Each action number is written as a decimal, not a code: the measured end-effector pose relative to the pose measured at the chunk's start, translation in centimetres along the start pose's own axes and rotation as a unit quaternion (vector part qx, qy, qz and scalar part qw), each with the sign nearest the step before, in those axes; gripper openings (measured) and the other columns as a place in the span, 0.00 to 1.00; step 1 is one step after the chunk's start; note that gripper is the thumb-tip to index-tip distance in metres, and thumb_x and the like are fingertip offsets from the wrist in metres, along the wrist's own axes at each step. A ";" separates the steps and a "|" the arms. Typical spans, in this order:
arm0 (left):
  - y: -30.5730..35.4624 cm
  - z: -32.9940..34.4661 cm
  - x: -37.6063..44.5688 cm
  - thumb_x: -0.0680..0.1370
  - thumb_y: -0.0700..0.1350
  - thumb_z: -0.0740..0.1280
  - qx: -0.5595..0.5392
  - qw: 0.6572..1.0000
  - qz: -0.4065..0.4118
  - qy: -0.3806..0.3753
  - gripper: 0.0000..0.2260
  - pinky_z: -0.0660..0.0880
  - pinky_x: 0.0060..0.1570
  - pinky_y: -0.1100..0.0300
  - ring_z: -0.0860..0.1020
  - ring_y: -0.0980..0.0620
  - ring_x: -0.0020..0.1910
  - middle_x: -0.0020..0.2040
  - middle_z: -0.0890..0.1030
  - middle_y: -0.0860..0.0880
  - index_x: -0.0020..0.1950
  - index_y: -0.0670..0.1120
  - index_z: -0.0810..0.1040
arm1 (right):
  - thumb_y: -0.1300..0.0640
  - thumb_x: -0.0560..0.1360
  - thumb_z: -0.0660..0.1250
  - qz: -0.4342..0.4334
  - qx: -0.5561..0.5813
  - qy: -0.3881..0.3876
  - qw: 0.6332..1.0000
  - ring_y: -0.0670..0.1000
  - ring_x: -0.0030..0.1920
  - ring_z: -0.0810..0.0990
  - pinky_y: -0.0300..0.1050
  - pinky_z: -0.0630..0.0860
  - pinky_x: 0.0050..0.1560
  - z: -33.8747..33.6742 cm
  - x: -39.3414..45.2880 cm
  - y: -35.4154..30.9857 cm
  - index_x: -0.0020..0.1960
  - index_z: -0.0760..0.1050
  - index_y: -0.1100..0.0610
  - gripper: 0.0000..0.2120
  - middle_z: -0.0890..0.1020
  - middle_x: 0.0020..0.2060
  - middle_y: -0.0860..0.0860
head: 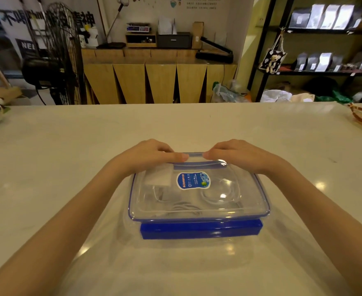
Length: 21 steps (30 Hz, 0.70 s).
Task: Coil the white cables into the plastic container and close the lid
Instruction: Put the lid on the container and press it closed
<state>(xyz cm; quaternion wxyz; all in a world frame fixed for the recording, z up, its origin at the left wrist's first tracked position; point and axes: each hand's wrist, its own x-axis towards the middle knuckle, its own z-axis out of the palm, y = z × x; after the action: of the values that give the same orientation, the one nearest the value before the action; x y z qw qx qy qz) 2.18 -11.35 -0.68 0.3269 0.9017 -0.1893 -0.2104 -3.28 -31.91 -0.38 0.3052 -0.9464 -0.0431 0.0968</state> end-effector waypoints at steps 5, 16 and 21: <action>0.0 0.1 0.0 0.68 0.58 0.68 -0.018 0.999 0.013 0.033 0.21 0.77 0.49 0.55 0.78 0.49 0.51 0.52 0.80 0.49 0.56 0.48 0.77 | 0.44 0.72 0.63 -0.026 0.039 0.046 0.998 0.49 0.51 0.75 0.44 0.73 0.51 0.3 0.1 0.5 0.56 0.74 0.53 0.17 0.78 0.51 0.49; -0.4 -0.2 -0.5 0.68 0.51 0.71 -0.117 0.990 0.069 0.048 0.09 0.79 0.38 0.63 0.81 0.54 0.44 0.44 0.83 0.54 0.47 0.53 0.81 | 0.51 0.72 0.66 -0.072 0.149 0.061 0.984 0.46 0.47 0.82 0.41 0.80 0.44 0.2 -0.3 0.8 0.51 0.79 0.51 0.10 0.84 0.44 0.46; -0.4 -0.3 -0.3 0.69 0.50 0.70 -0.104 0.988 0.092 0.062 0.11 0.79 0.41 0.59 0.80 0.53 0.46 0.46 0.83 0.51 0.50 0.49 0.82 | 0.53 0.72 0.68 -0.089 0.156 0.089 0.980 0.44 0.44 0.82 0.43 0.80 0.43 0.2 -0.3 0.7 0.45 0.81 0.49 0.04 0.84 0.40 0.45</action>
<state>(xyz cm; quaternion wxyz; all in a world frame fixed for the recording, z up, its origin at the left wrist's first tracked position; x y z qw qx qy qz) 2.19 -10.78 -0.68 0.4480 0.8529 -0.2276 -0.1413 -3.56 -32.34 -0.92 0.4594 -0.8842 -0.0840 -0.0093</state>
